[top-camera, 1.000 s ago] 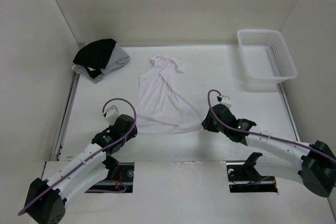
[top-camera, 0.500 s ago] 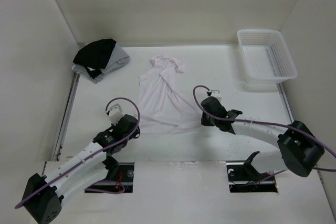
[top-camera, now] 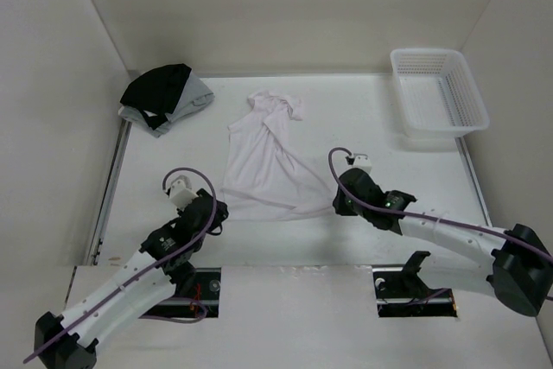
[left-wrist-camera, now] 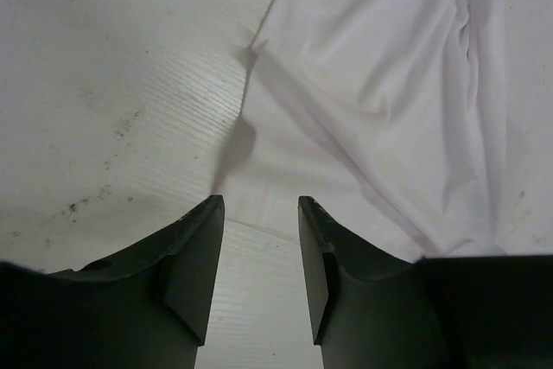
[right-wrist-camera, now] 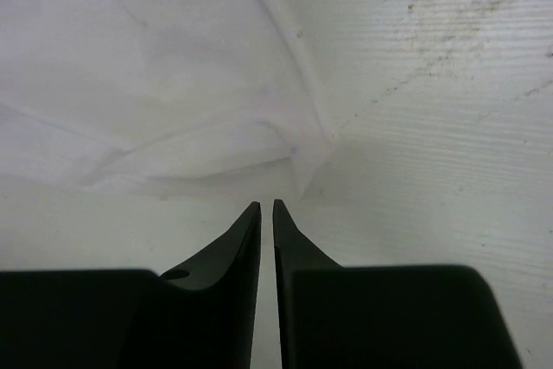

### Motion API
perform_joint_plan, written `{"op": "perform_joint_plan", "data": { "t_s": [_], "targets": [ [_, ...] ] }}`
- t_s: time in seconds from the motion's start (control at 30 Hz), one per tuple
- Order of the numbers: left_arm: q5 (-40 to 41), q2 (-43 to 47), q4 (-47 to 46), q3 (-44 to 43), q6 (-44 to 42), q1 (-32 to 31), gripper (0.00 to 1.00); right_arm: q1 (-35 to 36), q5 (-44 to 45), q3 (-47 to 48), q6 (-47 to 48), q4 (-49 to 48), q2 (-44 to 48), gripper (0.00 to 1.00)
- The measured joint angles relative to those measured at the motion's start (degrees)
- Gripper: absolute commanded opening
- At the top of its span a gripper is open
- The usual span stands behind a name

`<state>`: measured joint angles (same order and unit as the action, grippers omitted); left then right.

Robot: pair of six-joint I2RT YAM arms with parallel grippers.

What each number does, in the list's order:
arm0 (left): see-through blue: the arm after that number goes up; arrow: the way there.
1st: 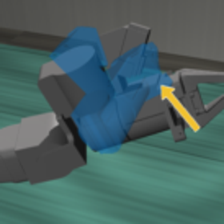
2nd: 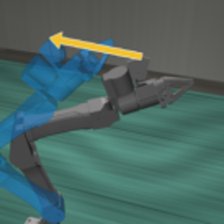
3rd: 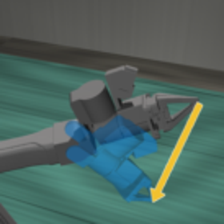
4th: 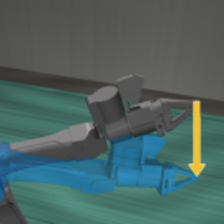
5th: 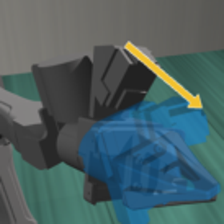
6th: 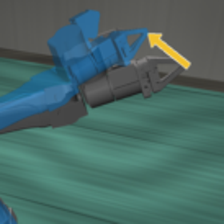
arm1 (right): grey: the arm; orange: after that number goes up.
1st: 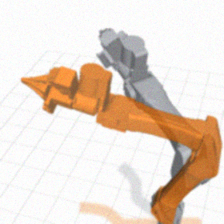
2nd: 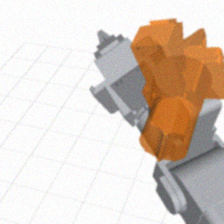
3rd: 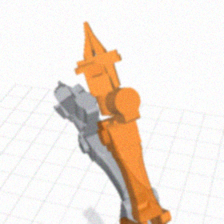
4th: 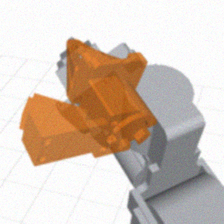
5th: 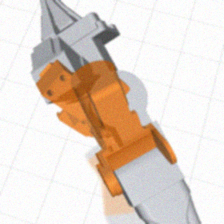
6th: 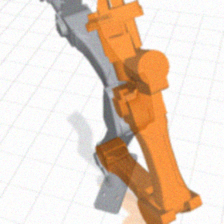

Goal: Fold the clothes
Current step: Flatten the tank top out

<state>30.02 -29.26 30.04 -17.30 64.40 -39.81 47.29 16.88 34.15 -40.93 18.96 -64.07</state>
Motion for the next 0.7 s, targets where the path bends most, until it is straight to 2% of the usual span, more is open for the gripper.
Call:
{"op": "perform_joint_plan", "data": {
  "t_s": [0.17, 0.33, 0.4, 0.47, 0.6, 0.7],
  "targets": [
    [-0.2, 0.9, -0.2, 1.1, 0.2, 2.4, 0.38, -1.5, 0.2, 0.3, 1.6, -1.2, -1.8, 0.23],
    [1.4, -4.4, 0.2, 0.2, -0.3, 3.0, 0.39, -4.3, -0.5, 0.3, 3.3, -4.2, -5.2, 0.33],
    [2.3, -6.4, -0.3, -0.3, -0.7, 2.6, 0.36, -5.2, -0.7, 0.8, 4.4, -4.8, -7.8, 0.34],
    [2.9, -8.5, -1.6, -0.5, -1.3, 2.5, 0.34, -5.8, -0.9, 1.7, 5.3, -5.4, -11.0, 0.30],
    [3.3, -14.5, -4.0, -1.5, -3.1, 1.2, 0.32, -6.4, -1.3, 3.0, 6.3, -6.1, -15.6, 0.15],
    [3.5, -19.0, -4.4, -3.3, -4.2, -1.4, 0.32, -6.1, -1.4, 3.0, 6.0, -6.1, -16.4, 0.11]
  ]
}}
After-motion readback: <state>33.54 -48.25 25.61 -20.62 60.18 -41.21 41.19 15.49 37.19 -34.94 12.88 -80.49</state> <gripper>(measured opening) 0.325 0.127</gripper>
